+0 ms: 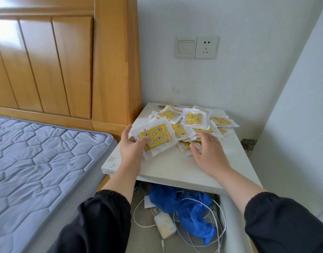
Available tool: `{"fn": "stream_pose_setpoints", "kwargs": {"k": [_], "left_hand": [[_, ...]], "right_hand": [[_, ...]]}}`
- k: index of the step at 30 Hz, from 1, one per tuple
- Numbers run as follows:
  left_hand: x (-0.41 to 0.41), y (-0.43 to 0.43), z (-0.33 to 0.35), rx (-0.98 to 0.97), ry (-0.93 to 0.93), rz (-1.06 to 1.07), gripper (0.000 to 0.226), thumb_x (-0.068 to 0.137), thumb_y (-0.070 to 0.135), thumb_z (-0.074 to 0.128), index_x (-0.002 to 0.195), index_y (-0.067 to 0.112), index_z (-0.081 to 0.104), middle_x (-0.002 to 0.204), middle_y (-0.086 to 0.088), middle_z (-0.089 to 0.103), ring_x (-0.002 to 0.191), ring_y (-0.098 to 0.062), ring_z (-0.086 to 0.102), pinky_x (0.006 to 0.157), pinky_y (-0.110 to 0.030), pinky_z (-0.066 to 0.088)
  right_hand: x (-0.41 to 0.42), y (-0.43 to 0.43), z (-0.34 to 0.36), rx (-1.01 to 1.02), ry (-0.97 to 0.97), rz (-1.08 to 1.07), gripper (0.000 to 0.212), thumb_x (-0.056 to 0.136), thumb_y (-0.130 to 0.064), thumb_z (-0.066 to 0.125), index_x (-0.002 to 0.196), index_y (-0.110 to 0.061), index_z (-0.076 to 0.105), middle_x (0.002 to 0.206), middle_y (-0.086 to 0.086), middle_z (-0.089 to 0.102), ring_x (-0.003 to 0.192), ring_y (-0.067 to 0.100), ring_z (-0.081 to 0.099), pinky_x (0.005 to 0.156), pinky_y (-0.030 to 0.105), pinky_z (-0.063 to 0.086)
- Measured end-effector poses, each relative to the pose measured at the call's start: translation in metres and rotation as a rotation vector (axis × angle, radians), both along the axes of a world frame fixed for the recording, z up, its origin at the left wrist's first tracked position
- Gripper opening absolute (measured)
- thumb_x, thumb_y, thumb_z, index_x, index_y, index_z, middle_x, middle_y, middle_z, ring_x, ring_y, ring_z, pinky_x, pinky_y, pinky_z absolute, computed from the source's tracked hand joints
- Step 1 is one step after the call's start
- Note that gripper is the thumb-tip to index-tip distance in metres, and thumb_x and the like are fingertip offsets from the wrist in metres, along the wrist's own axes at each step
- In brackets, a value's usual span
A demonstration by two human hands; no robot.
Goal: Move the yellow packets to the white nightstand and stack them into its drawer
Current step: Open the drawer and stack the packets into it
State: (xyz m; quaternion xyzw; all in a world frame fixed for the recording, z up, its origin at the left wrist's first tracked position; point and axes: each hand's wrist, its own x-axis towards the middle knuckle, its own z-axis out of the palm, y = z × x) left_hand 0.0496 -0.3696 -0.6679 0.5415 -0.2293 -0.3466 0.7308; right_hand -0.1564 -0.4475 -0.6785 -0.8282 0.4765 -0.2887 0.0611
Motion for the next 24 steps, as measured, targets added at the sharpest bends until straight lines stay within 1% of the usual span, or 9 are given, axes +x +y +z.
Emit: {"fn": "stream_pose_setpoints", "kwargs": {"k": [2, 4, 7, 10, 15, 17, 19, 22, 24], "left_hand": [[0.001, 0.0, -0.001, -0.044, 0.073, 0.024, 0.074, 0.079, -0.005, 0.072, 0.14, 0.027, 0.044, 0.098, -0.003, 0.065, 0.095, -0.023, 0.068, 0.086, -0.045, 0.055], [0.001, 0.001, -0.001, -0.066, 0.058, 0.009, 0.067, 0.078, -0.008, 0.071, 0.132, 0.026, 0.051, 0.098, -0.005, 0.067, 0.095, -0.024, 0.068, 0.086, -0.045, 0.055], [0.001, 0.001, -0.003, -0.1, 0.002, -0.038, 0.045, 0.079, -0.011, 0.068, 0.112, 0.02, 0.064, 0.101, -0.006, 0.069, 0.095, -0.023, 0.069, 0.082, -0.04, 0.058], [0.004, 0.001, -0.005, -0.161, -0.012, -0.099, 0.035, 0.08, -0.015, 0.063, 0.097, 0.016, 0.067, 0.092, -0.002, 0.073, 0.088, -0.018, 0.071, 0.074, -0.03, 0.06], [0.01, 0.0, -0.008, -0.311, 0.109, -0.273, 0.037, 0.082, -0.024, 0.048, 0.089, 0.007, 0.065, 0.073, 0.001, 0.073, 0.074, -0.01, 0.07, 0.065, -0.021, 0.056], [0.011, -0.003, -0.011, -0.318, 0.072, -0.326, 0.047, 0.08, -0.027, 0.048, 0.076, 0.013, 0.073, 0.069, 0.0, 0.071, 0.07, -0.011, 0.068, 0.062, -0.021, 0.055], [0.009, -0.004, -0.011, -0.295, -0.001, -0.37, 0.051, 0.078, -0.027, 0.051, 0.068, 0.017, 0.076, 0.069, -0.001, 0.07, 0.069, -0.012, 0.067, 0.06, -0.021, 0.054], [0.006, -0.004, -0.009, -0.256, -0.096, -0.407, 0.046, 0.074, -0.027, 0.057, 0.09, 0.014, 0.072, 0.087, -0.006, 0.071, 0.082, -0.019, 0.067, 0.067, -0.026, 0.056], [0.005, -0.006, -0.011, -0.212, -0.213, -0.439, 0.059, 0.072, -0.024, 0.064, 0.113, 0.018, 0.063, 0.106, -0.006, 0.067, 0.095, -0.021, 0.067, 0.075, -0.033, 0.058]], "right_hand": [[0.0, 0.0, 0.0, -0.008, -0.023, 0.009, 0.049, 0.096, -0.036, 0.046, 0.138, -0.01, 0.041, 0.139, 0.005, 0.047, 0.133, 0.022, 0.036, 0.113, 0.037, 0.028], [0.0, 0.002, 0.0, -0.042, -0.057, 0.029, 0.047, 0.094, -0.033, 0.05, 0.136, -0.01, 0.044, 0.137, 0.005, 0.049, 0.132, 0.022, 0.037, 0.112, 0.036, 0.03], [0.003, 0.007, 0.003, -0.059, -0.166, 0.068, 0.045, 0.092, -0.026, 0.056, 0.134, -0.012, 0.046, 0.137, 0.002, 0.048, 0.133, 0.018, 0.035, 0.11, 0.029, 0.027], [0.011, 0.015, 0.004, 0.056, -0.324, 0.117, 0.051, 0.091, -0.029, 0.059, 0.138, -0.017, 0.043, 0.142, -0.005, 0.043, 0.136, 0.011, 0.032, 0.111, 0.027, 0.026], [0.014, 0.023, 0.004, 0.245, -0.439, 0.233, 0.079, 0.08, -0.052, 0.062, 0.146, -0.025, 0.03, 0.15, -0.011, 0.033, 0.139, 0.006, 0.028, 0.112, 0.031, 0.027], [0.013, 0.025, 0.006, 0.306, -0.477, 0.243, 0.09, 0.071, -0.063, 0.066, 0.146, -0.027, 0.03, 0.147, -0.013, 0.037, 0.136, 0.003, 0.031, 0.11, 0.029, 0.029], [0.013, 0.026, 0.005, 0.325, -0.479, 0.239, 0.09, 0.071, -0.058, 0.073, 0.145, -0.028, 0.031, 0.139, -0.013, 0.046, 0.13, 0.002, 0.037, 0.108, 0.029, 0.03], [0.015, 0.028, 0.004, 0.257, -0.408, 0.199, 0.078, 0.076, -0.037, 0.077, 0.141, -0.026, 0.036, 0.13, -0.015, 0.05, 0.126, 0.004, 0.042, 0.105, 0.028, 0.033], [0.017, 0.031, 0.006, 0.213, -0.387, 0.175, 0.07, 0.077, -0.029, 0.077, 0.137, -0.025, 0.041, 0.131, -0.014, 0.049, 0.123, 0.005, 0.042, 0.102, 0.023, 0.033]]}}
